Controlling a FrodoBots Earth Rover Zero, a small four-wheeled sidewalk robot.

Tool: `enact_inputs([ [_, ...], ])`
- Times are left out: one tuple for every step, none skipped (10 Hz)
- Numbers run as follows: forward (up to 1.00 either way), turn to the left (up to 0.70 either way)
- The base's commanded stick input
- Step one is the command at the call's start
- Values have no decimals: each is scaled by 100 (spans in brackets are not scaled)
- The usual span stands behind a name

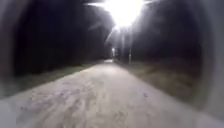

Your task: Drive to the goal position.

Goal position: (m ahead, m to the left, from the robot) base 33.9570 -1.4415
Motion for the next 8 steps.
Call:
enact_inputs([
  [100,0],
  [100,0],
  [100,0],
  [100,0],
  [100,0],
  [100,0],
  [100,0],
  [100,0],
])
